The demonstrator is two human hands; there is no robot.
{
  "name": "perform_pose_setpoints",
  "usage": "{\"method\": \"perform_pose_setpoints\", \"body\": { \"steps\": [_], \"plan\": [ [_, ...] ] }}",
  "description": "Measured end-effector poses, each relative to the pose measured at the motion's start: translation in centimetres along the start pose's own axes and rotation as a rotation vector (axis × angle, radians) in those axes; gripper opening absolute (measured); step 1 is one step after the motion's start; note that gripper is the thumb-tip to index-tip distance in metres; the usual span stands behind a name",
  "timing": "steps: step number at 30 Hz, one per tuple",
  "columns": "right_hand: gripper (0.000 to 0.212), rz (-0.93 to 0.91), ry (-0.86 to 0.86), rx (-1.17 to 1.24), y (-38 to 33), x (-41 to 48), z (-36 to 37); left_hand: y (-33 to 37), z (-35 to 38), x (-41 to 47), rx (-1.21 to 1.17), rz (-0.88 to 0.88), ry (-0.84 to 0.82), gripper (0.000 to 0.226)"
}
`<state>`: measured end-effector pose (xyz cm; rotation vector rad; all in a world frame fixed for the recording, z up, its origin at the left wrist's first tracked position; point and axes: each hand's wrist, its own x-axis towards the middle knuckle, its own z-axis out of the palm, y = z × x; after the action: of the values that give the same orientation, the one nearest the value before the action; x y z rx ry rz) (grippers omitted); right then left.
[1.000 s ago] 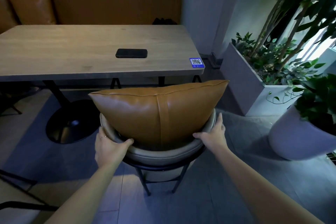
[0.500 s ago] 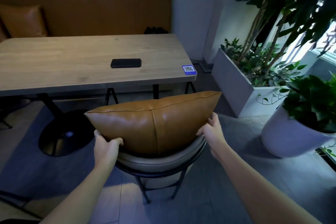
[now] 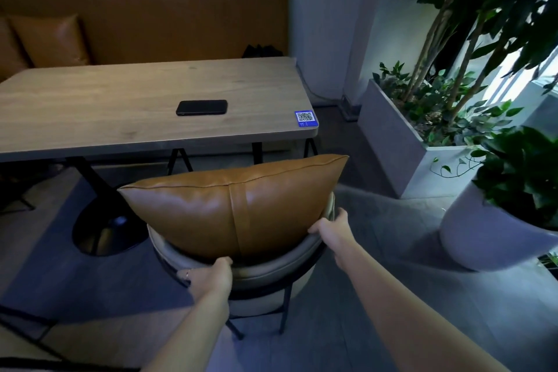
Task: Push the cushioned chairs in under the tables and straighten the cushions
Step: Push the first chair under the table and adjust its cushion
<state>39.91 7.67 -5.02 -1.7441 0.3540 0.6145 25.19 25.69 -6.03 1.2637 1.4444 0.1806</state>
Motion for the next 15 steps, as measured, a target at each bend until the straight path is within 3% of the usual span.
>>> {"method": "perform_pose_setpoints", "body": {
  "steps": [6,8,15],
  "plan": [
    [0.104,0.132,-0.107,-0.067,0.4,1.2,-0.4,0.9,1.2,1.5,0.187,0.008,-0.003,0.076],
    [0.102,0.137,-0.126,-0.024,0.5,1.6,-0.5,0.9,1.4,1.8,0.192,0.016,-0.022,0.066],
    [0.103,0.110,-0.107,-0.010,0.7,2.4,-0.6,1.0,1.5,2.0,0.150,0.006,-0.057,0.064]
  ]
}}
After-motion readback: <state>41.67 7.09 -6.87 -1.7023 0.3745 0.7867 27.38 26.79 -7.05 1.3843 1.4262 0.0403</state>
